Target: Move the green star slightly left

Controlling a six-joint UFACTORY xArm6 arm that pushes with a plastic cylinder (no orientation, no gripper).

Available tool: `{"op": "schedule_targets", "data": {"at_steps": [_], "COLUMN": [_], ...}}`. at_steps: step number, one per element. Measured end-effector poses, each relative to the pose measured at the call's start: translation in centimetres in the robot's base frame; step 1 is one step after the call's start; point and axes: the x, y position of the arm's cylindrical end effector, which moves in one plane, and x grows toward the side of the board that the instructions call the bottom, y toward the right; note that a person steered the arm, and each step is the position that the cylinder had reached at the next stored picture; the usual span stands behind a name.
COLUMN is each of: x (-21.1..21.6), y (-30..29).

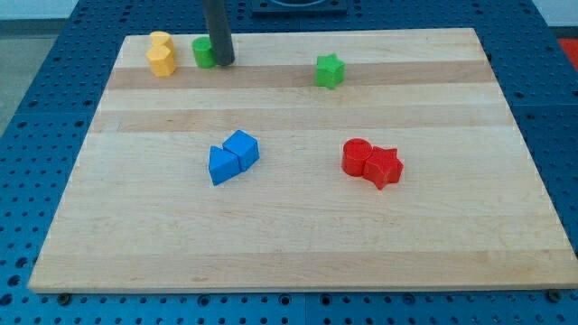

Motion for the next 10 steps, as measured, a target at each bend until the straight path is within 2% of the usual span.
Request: {"op": "schedule_targets", "data": {"at_steps": [3,8,10], "x": [0.0,0.1,2.5], "y": [-3.5,20.8,21.5]}}
